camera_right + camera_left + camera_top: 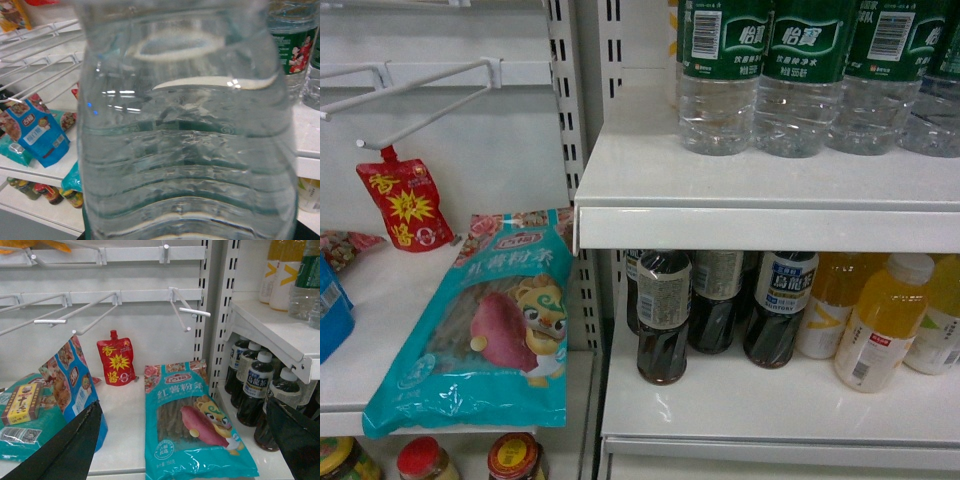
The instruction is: Move water from second to third shelf
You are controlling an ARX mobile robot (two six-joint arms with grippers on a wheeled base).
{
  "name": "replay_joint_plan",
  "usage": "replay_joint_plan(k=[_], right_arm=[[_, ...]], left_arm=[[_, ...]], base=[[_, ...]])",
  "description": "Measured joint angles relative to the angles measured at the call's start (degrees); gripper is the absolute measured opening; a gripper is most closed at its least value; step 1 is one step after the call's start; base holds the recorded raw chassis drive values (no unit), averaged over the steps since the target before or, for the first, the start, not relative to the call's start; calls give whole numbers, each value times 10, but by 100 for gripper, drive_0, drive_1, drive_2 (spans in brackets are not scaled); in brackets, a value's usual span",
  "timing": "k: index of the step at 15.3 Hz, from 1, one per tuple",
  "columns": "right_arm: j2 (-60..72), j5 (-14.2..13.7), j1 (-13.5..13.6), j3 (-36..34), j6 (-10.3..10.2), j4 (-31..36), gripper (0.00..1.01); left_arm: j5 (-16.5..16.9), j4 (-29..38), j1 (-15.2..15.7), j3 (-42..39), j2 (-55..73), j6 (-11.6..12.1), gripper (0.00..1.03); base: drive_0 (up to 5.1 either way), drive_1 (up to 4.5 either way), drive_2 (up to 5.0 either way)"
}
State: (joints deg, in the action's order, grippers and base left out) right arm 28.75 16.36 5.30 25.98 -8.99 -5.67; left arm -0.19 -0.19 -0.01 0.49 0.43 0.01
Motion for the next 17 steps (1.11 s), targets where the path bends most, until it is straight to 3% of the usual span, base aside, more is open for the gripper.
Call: replay_joint_plan(k=[8,9,10,13,17], right_arm=[[0,-7,0,0,0,1,42],[0,-12,0,0,0,-2,42],[9,-52,8,3,5,-8,42],[91,-81,-9,28,21,59,42],[235,-102,9,85,38,167,42]], left_arm=[[1,0,0,0,0,0,98],[1,0,0,0,0,0,98],[1,0,0,0,0,0,98],[1,0,0,0,0,0,98],[1,0,0,0,0,0,98]], base=[[0,0,0],[0,0,0],[0,0,0],[0,0,0],[0,0,0]])
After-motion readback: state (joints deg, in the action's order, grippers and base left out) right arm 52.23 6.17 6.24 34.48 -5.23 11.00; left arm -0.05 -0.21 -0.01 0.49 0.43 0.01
